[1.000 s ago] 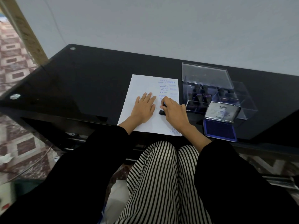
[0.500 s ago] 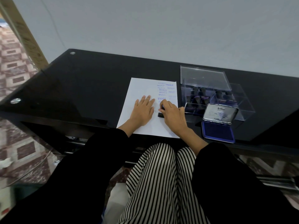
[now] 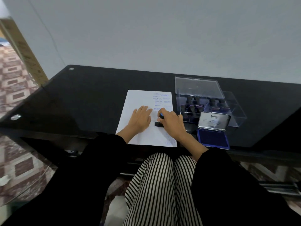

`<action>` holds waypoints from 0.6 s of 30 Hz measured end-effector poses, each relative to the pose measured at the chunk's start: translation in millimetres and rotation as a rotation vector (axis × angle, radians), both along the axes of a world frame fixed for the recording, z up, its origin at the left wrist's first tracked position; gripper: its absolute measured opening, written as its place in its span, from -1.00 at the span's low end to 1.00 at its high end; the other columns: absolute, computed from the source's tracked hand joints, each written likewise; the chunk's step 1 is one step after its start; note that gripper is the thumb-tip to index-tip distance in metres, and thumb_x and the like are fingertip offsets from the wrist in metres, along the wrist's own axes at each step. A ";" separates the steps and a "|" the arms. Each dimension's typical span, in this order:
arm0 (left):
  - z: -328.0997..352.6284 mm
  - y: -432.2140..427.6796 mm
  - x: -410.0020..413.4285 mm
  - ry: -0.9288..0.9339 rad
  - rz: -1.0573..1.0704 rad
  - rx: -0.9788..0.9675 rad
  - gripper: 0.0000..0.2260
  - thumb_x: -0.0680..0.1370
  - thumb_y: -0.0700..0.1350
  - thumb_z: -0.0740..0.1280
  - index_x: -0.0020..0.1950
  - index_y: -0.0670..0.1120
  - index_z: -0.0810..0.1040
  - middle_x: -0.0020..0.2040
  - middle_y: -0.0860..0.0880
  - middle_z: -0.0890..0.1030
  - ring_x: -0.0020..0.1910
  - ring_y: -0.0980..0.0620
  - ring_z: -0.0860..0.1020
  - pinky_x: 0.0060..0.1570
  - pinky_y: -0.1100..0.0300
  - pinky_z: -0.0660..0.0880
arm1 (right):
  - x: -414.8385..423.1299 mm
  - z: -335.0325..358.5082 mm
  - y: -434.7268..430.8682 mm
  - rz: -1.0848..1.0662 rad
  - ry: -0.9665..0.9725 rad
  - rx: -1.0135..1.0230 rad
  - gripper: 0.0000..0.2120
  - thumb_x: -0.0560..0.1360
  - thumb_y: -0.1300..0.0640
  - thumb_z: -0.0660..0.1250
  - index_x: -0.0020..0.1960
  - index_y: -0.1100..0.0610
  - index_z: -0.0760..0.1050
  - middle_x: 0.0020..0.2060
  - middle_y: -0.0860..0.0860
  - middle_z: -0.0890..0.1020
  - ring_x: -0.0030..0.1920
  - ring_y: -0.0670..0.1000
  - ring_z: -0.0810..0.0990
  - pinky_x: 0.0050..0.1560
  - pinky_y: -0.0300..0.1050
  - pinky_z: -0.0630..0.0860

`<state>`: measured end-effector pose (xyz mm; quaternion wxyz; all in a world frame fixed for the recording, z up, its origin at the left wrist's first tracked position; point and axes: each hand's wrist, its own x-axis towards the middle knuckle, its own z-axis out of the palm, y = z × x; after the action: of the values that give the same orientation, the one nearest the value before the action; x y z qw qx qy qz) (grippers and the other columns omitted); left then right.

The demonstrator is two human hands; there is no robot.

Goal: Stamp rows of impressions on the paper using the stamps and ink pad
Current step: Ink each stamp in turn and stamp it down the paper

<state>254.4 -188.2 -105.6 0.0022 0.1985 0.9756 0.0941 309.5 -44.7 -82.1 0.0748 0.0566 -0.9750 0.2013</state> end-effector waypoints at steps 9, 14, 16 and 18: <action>35.1 19.8 3.8 0.064 -0.125 0.137 -0.65 0.64 -0.19 0.06 0.43 -0.15 0.30 0.45 -0.11 0.34 0.42 -0.06 0.31 0.42 0.11 0.20 | 9.0 26.4 44.0 -0.121 0.054 -0.079 -0.90 0.59 0.12 0.17 0.07 0.12 0.38 -0.02 0.07 0.60 0.07 0.12 0.49 0.16 0.10 0.27; 45.3 39.4 17.8 0.052 -0.183 0.209 -0.65 0.64 -0.19 0.06 0.42 -0.13 0.31 0.44 -0.10 0.36 0.41 -0.06 0.33 0.39 0.13 0.24 | 21.7 31.5 62.3 -0.149 0.076 -0.085 -0.90 0.60 0.10 0.17 0.05 0.12 0.37 -0.09 0.06 0.61 0.04 0.13 0.50 0.15 0.12 0.29; 49.7 47.8 22.2 0.064 -0.213 0.231 -0.65 0.64 -0.20 0.06 0.42 -0.14 0.31 0.43 -0.10 0.36 0.40 -0.06 0.34 0.37 0.14 0.25 | 24.9 33.8 68.6 -0.158 0.083 -0.077 -0.88 0.60 0.09 0.16 0.07 0.12 0.37 -0.10 0.06 0.61 0.04 0.14 0.50 0.15 0.11 0.29; 54.5 56.0 26.0 0.081 -0.243 0.252 -0.65 0.63 -0.21 0.05 0.42 -0.15 0.32 0.42 -0.11 0.37 0.39 -0.05 0.35 0.35 0.16 0.26 | 26.2 37.2 75.1 -0.171 0.085 -0.069 -0.87 0.60 0.08 0.16 0.09 0.12 0.38 -0.10 0.06 0.61 0.04 0.14 0.50 0.13 0.09 0.29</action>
<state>280.4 -132.2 -51.2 -0.0506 0.3173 0.9241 0.2068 335.7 30.4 -44.9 0.1350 -0.0211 -0.9647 0.2251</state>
